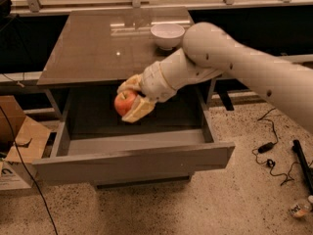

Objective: Place apple into top drawer

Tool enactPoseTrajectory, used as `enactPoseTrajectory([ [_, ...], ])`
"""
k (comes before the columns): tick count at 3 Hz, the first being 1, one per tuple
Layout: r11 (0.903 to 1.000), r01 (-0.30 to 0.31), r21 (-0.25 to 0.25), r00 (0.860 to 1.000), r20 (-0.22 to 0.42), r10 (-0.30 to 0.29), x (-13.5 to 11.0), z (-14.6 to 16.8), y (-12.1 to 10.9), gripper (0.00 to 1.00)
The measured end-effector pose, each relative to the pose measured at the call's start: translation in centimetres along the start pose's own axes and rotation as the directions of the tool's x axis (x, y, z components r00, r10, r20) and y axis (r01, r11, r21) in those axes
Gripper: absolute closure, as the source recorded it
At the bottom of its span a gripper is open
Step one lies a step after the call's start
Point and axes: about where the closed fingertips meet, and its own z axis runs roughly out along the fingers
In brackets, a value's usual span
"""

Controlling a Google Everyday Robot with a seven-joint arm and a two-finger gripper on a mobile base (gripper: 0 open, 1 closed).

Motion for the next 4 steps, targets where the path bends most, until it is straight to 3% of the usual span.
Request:
enactPoseTrajectory([
  [1, 0.9905, -0.109, -0.085, 0.994, -0.013, 0.108, 4.9, 3.4, 4.2, 1.0],
  [2, 0.9893, -0.109, -0.096, 0.994, -0.018, 0.108, 4.9, 3.8, 4.1, 1.0],
  [4, 0.9737, -0.175, -0.146, 0.984, -0.049, 0.17, 8.4, 6.5, 4.8, 1.0],
])
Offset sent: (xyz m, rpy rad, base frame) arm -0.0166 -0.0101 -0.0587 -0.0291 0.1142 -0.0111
